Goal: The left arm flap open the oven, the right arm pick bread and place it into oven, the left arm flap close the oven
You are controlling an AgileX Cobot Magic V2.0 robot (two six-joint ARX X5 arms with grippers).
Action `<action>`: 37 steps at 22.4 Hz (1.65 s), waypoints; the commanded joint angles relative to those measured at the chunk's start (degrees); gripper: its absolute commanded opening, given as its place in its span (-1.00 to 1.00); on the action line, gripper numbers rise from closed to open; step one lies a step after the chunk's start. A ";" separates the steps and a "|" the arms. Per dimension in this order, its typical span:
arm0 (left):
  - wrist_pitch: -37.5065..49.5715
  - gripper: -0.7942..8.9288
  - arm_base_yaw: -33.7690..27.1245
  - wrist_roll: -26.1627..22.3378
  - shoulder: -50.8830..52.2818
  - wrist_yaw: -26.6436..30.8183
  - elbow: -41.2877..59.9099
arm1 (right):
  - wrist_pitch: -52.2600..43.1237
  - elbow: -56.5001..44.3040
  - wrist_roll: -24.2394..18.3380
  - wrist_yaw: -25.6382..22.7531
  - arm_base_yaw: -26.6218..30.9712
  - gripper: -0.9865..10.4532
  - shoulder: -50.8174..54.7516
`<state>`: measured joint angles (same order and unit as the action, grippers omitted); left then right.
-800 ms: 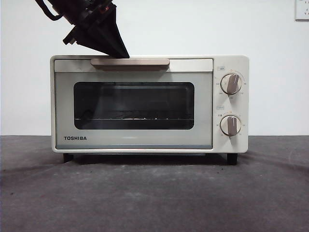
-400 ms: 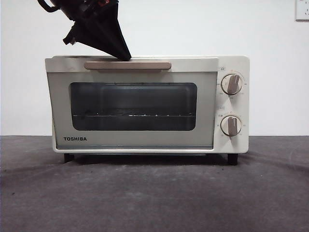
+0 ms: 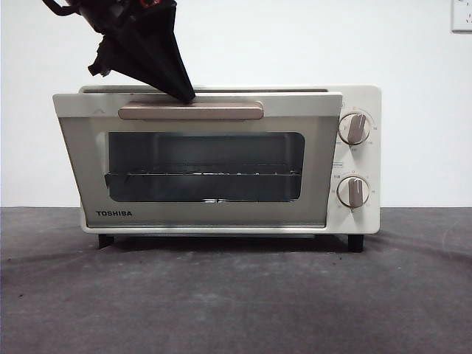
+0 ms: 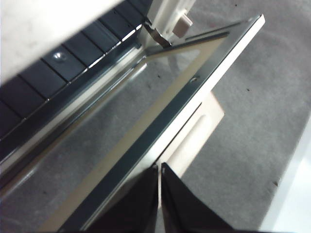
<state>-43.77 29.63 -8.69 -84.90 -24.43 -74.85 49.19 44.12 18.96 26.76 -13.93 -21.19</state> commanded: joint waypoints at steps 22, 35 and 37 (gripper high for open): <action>14.69 -0.80 3.76 6.82 5.92 4.11 20.48 | -5.97 0.79 0.57 -0.31 -0.28 -0.57 0.00; 19.67 -0.80 8.90 12.02 6.03 11.58 26.43 | -5.97 0.79 0.55 -1.99 -0.28 -0.57 -0.02; 20.35 -0.80 9.33 12.39 6.03 11.89 27.63 | -6.05 0.79 0.55 -3.21 -0.28 -0.57 -0.02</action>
<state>-26.30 39.24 2.90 -77.71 -15.53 -46.50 43.97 44.12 18.96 23.73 -13.93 -21.19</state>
